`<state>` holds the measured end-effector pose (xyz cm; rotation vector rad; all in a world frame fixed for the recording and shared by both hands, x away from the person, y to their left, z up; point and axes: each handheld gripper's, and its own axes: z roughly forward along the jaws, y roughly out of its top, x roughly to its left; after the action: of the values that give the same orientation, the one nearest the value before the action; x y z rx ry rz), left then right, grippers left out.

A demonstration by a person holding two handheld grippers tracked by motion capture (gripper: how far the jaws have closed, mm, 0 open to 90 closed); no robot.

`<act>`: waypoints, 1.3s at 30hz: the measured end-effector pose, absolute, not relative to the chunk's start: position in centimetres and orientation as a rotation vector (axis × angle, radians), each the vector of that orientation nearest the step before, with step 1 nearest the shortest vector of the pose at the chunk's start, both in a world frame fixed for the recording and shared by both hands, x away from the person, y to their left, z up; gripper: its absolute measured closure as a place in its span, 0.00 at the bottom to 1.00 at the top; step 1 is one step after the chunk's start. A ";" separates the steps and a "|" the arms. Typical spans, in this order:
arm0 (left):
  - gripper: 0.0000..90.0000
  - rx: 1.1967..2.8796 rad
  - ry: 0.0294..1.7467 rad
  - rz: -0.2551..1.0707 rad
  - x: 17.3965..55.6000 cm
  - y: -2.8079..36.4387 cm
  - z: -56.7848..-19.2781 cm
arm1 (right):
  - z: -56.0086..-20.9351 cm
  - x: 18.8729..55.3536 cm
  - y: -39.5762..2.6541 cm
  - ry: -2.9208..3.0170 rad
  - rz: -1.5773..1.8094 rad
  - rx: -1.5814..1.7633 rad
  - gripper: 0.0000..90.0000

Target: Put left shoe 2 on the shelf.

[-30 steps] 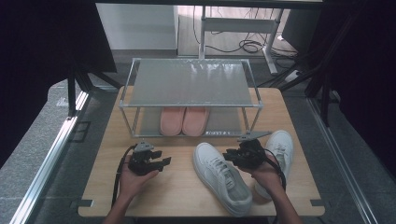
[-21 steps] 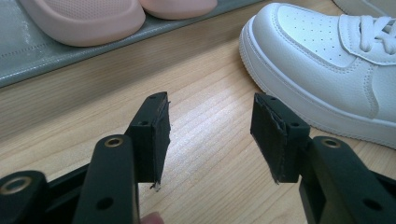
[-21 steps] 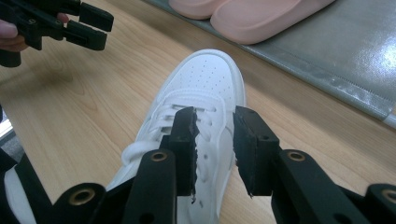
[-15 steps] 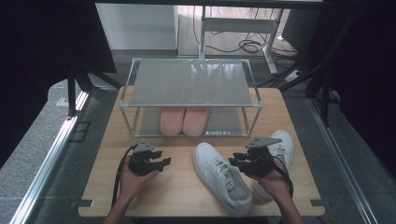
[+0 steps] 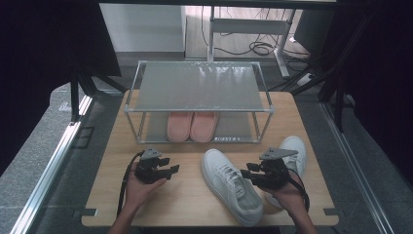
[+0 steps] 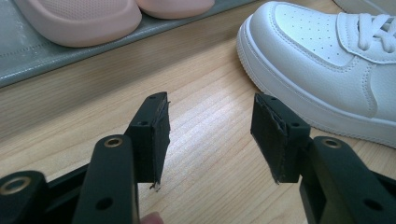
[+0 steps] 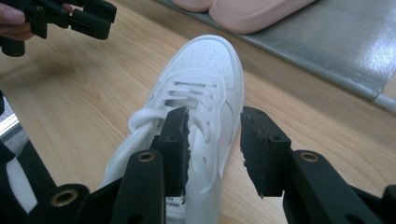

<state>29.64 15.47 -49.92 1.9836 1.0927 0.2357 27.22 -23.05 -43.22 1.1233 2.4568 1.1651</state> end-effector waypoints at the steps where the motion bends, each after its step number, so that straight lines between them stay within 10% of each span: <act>1: 0.53 1.983 1.092 0.235 29.6 15.5 -49.9 | -43.3 27.1 -23.1 2.455 1.166 1.125 0.69; 39: 0.53 1.985 1.095 0.228 29.7 15.6 -50.0 | -45.2 26.6 -21.1 2.512 0.996 1.181 0.63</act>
<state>29.72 15.58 -49.97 1.9851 1.0951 0.2282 26.62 -21.06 -45.22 1.1814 2.5118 0.9958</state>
